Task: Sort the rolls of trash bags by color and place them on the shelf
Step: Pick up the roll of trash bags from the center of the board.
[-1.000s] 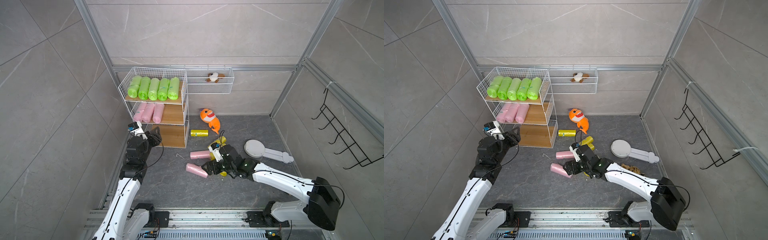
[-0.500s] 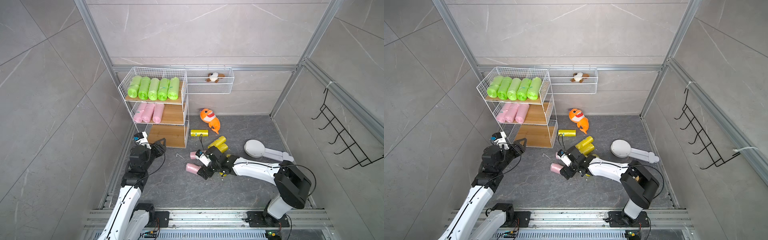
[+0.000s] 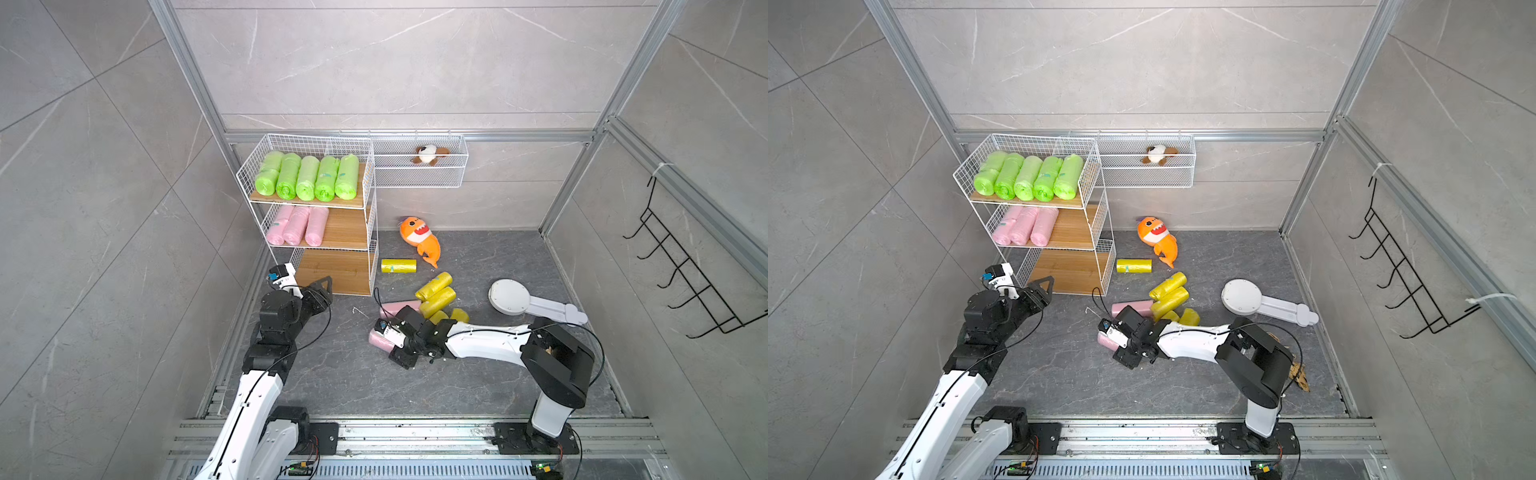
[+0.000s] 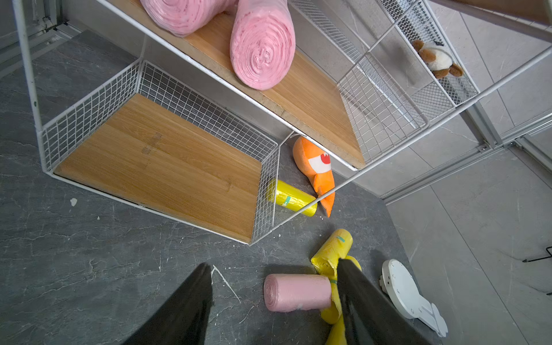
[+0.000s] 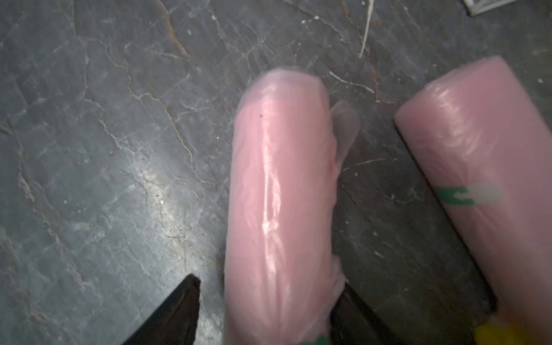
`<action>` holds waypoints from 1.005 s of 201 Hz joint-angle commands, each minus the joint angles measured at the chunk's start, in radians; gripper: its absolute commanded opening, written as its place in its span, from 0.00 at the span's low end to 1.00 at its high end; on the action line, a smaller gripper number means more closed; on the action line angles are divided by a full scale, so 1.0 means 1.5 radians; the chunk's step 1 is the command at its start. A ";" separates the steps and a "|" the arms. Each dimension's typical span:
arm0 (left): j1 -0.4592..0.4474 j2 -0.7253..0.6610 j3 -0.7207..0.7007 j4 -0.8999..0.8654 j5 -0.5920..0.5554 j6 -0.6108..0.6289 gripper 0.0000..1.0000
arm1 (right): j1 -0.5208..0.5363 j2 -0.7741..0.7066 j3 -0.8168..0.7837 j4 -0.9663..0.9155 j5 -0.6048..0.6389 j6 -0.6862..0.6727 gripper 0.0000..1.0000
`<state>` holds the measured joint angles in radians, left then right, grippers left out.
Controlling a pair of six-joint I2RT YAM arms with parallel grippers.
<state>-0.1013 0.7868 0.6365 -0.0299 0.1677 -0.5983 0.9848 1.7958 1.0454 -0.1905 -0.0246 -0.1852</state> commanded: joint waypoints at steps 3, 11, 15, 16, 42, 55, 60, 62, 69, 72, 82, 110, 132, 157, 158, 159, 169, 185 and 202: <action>-0.001 -0.004 0.009 0.007 0.011 0.016 0.69 | 0.004 0.018 -0.006 -0.017 0.052 -0.015 0.65; -0.001 -0.004 0.009 0.007 0.012 0.014 0.69 | 0.005 0.019 -0.010 -0.018 0.061 -0.014 0.62; -0.001 -0.005 0.009 0.006 0.013 0.014 0.69 | 0.005 0.019 -0.012 -0.017 0.063 -0.015 0.62; -0.001 -0.005 0.009 0.007 0.014 0.014 0.69 | 0.005 0.019 -0.013 -0.017 0.063 -0.015 0.62; 0.000 -0.007 0.010 0.002 0.016 0.012 0.69 | 0.005 0.024 -0.023 -0.012 0.073 -0.008 0.56; -0.001 -0.008 0.011 0.003 0.026 0.005 0.69 | 0.005 0.019 -0.025 -0.013 0.074 -0.002 0.51; -0.001 -0.007 0.010 0.004 0.030 0.001 0.69 | 0.005 0.014 -0.025 -0.015 0.074 0.001 0.49; -0.001 -0.007 0.009 0.004 0.032 0.000 0.69 | 0.005 0.009 -0.025 -0.016 0.074 0.002 0.48; -0.001 -0.008 0.008 0.006 0.040 -0.007 0.69 | 0.005 -0.004 -0.026 -0.021 0.073 0.007 0.45; -0.001 -0.008 0.008 0.006 0.045 -0.009 0.69 | 0.005 -0.012 -0.027 -0.023 0.073 0.009 0.44; -0.001 -0.008 0.007 0.008 0.062 -0.018 0.70 | 0.005 -0.037 -0.034 -0.020 0.070 0.012 0.43; -0.002 0.005 0.018 0.002 0.145 -0.041 0.71 | 0.006 -0.142 -0.083 0.027 0.064 0.021 0.40; -0.006 0.016 0.024 0.002 0.228 -0.063 0.71 | 0.005 -0.228 -0.120 0.067 0.061 0.028 0.37; -0.022 0.017 0.035 -0.020 0.280 -0.064 0.72 | 0.005 -0.292 -0.125 0.069 0.063 0.030 0.35; -0.024 0.017 0.036 -0.021 0.282 -0.063 0.72 | 0.005 -0.295 -0.125 0.069 0.064 0.030 0.35; -0.025 0.017 0.037 -0.022 0.284 -0.062 0.72 | 0.005 -0.297 -0.124 0.068 0.064 0.029 0.35; -0.037 0.018 0.046 -0.037 0.291 -0.052 0.73 | 0.005 -0.313 -0.118 0.062 0.069 0.027 0.35; -0.058 0.026 0.062 -0.067 0.307 -0.035 0.75 | 0.005 -0.335 -0.109 0.051 0.077 0.016 0.34; -0.079 0.036 0.076 -0.089 0.326 -0.020 0.76 | 0.006 -0.353 -0.103 0.047 0.084 0.000 0.33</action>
<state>-0.1829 0.8265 0.6868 -0.1131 0.5625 -0.6724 0.9920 1.3083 0.8646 -0.1303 0.0719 -0.1616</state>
